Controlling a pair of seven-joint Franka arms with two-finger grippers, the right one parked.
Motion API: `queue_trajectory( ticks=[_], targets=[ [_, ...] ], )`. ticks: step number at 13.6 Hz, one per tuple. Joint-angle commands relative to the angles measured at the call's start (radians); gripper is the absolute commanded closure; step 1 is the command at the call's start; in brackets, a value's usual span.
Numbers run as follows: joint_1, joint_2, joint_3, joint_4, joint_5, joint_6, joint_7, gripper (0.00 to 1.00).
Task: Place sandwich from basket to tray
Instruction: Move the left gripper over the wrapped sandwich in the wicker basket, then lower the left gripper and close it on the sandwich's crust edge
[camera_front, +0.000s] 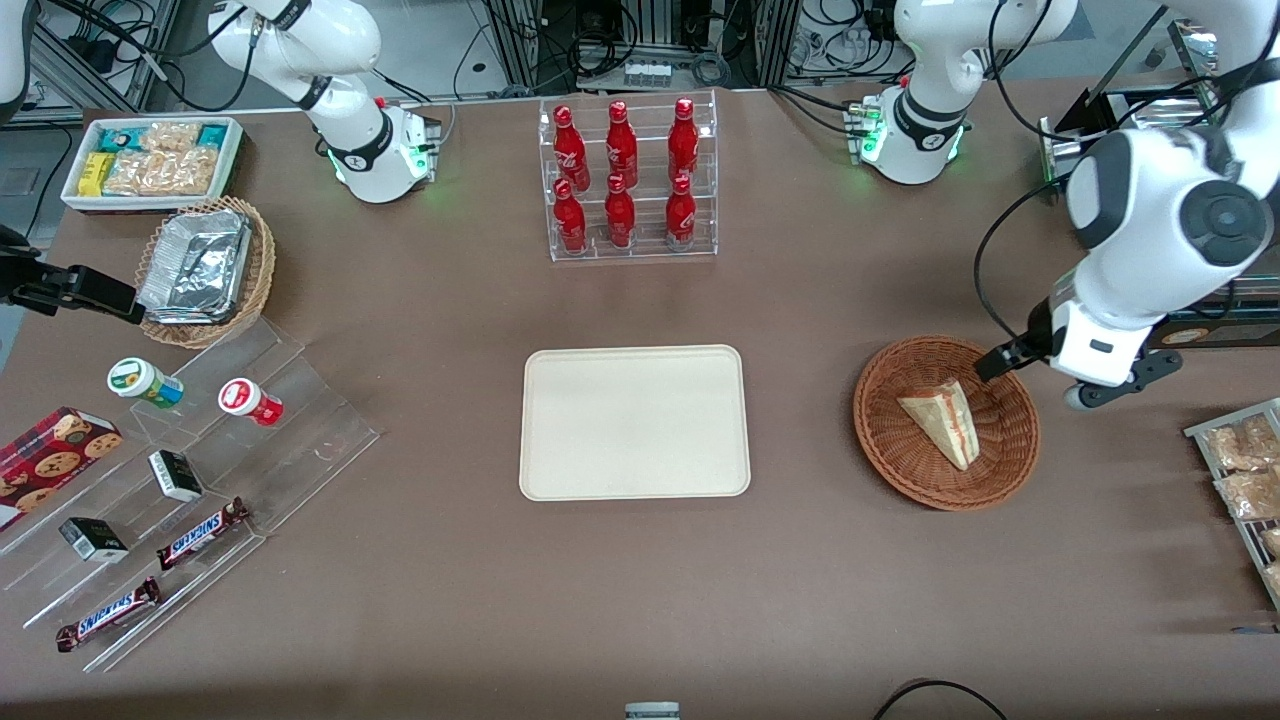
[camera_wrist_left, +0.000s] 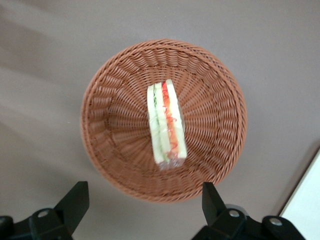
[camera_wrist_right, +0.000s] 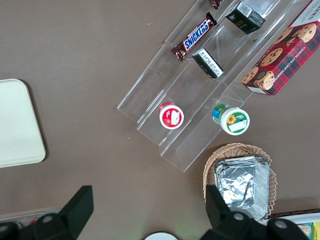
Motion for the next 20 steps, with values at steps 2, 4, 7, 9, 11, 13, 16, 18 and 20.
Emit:
queue_trajectory(
  ticks=[2, 4, 7, 9, 11, 13, 16, 18, 20],
  targets=[
    [-0.009, 0.044, -0.036, -0.092, 0.011, 0.179, -0.133, 0.00],
    [-0.020, 0.083, -0.038, -0.092, 0.011, 0.207, -0.133, 0.00],
    [-0.028, 0.138, -0.036, -0.092, 0.037, 0.233, -0.133, 0.00],
    [-0.028, 0.173, -0.036, -0.092, 0.091, 0.239, -0.136, 0.00],
    [-0.026, 0.199, -0.035, -0.094, 0.094, 0.267, -0.136, 0.00],
    [-0.025, 0.210, -0.033, -0.094, 0.094, 0.268, -0.138, 0.11],
    [-0.023, 0.210, -0.029, -0.103, 0.094, 0.268, -0.154, 1.00],
    [-0.023, 0.210, -0.029, -0.103, 0.097, 0.268, -0.150, 1.00],
    [-0.022, 0.206, -0.029, -0.102, 0.106, 0.259, -0.145, 1.00]
  ],
)
